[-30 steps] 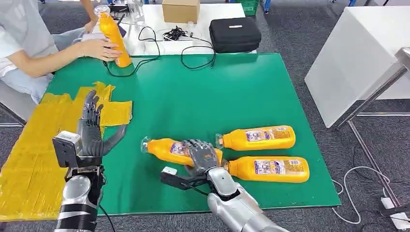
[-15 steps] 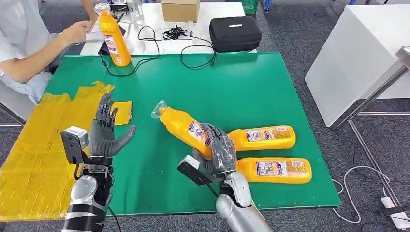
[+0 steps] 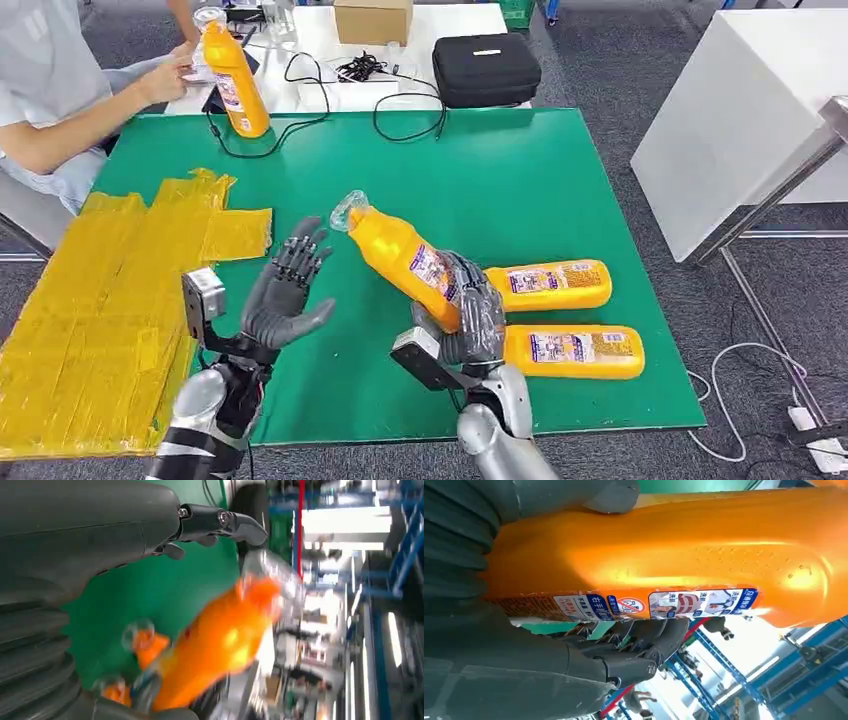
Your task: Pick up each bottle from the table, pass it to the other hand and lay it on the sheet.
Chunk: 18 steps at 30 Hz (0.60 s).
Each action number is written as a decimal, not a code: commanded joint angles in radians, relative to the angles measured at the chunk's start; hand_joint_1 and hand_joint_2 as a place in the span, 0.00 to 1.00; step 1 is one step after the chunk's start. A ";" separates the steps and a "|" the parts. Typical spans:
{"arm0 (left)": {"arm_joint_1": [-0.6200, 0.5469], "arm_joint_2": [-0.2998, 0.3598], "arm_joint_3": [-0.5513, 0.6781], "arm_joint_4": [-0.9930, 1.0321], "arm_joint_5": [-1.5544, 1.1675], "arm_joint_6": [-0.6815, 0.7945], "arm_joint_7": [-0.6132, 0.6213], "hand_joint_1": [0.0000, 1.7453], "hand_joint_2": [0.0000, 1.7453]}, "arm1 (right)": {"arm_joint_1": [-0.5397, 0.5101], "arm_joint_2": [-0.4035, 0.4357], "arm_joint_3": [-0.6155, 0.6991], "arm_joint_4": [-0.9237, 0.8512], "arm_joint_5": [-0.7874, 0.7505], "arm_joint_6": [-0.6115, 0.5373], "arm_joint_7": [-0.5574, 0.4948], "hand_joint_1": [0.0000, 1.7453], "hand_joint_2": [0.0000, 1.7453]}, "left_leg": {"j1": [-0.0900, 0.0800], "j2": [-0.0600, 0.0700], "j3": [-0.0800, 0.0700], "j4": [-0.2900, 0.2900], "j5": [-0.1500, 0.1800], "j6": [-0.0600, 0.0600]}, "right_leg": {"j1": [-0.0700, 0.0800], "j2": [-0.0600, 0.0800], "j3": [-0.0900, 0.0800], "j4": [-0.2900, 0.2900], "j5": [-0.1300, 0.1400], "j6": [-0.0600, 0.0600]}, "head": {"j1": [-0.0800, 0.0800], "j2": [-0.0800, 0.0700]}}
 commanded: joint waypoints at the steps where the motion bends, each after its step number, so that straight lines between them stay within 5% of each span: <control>1: 0.006 0.076 -0.143 -0.048 0.021 -0.016 -0.003 0.00 1.00 | 0.005 0.006 -0.037 -0.027 0.020 -0.016 -0.007 1.00 1.00 | 0.001 0.000 0.009 0.000 -0.004 -0.003 | 0.001 -0.001 0.009 0.000 -0.003 -0.001 | 0.000 0.000; 18: 0.022 0.080 -0.162 -0.047 0.067 0.008 -0.011 0.00 1.00 | -0.004 0.036 0.006 0.017 0.058 -0.034 -0.026 1.00 1.00 | 0.000 0.001 0.004 -0.001 -0.001 -0.002 | 0.000 0.000 0.003 -0.001 -0.001 -0.001 | 0.000 0.000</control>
